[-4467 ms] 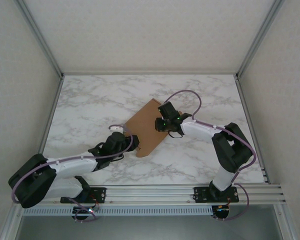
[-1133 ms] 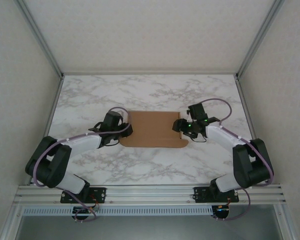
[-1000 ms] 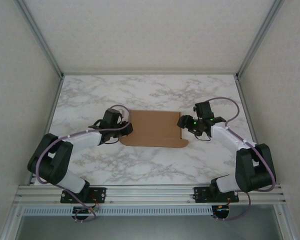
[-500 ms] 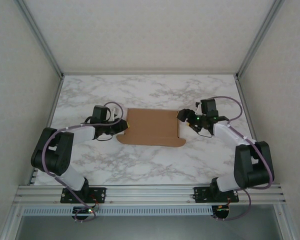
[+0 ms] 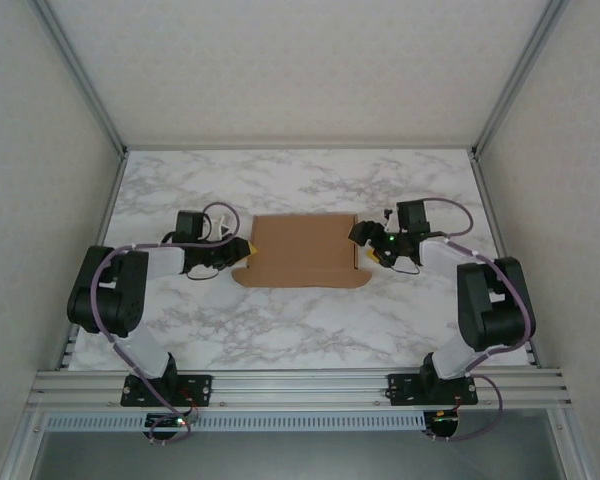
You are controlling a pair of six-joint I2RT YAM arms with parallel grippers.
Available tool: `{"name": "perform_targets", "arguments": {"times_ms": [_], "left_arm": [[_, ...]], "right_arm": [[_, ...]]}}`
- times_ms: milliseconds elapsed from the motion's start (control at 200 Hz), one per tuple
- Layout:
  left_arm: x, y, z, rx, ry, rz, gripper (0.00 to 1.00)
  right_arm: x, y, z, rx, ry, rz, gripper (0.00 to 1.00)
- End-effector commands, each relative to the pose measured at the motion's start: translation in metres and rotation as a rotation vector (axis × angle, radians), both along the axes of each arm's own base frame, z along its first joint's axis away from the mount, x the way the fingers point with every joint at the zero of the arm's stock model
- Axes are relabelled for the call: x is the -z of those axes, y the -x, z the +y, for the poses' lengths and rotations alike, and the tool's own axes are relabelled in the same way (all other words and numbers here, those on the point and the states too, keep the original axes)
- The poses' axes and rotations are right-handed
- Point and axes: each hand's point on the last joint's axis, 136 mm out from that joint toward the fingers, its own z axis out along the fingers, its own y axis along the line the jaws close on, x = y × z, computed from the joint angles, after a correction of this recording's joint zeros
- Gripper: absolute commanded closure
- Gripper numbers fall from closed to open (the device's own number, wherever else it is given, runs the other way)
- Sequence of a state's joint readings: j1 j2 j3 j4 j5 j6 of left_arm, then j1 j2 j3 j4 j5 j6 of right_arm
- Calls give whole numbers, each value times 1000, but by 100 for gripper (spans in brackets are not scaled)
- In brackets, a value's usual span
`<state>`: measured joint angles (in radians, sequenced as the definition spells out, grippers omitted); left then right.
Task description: Fold the paper box
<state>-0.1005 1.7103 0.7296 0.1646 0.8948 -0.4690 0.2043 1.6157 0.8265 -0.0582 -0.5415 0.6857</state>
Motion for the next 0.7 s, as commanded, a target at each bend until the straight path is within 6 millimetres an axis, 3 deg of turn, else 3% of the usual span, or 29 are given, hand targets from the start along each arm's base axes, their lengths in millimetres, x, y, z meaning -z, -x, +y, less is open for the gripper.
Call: {"name": "perform_targets", "arguments": {"times_ms": [0,290,451,586,656,691], "left_arm": [[59,32,22,-51,-130,211,92],[57,30,21,-52,-125,206,93],[51,27,19,-57,-112,191,92],[45,23,20,-67,-126,171,84],[35,17,27,-84,-173,138,82],[28,13,32,-102,-198,116,77]], "right_arm": [[-3,-5,14,-53,-91,-17,21],[-8,-6,42,-124,-308,6,24],[-12,-6,48,-120,-375,26,37],[-6,-3,43,-98,-320,49,54],[-2,2,36,-90,-243,70,56],[-2,4,32,-83,-209,69,56]]}}
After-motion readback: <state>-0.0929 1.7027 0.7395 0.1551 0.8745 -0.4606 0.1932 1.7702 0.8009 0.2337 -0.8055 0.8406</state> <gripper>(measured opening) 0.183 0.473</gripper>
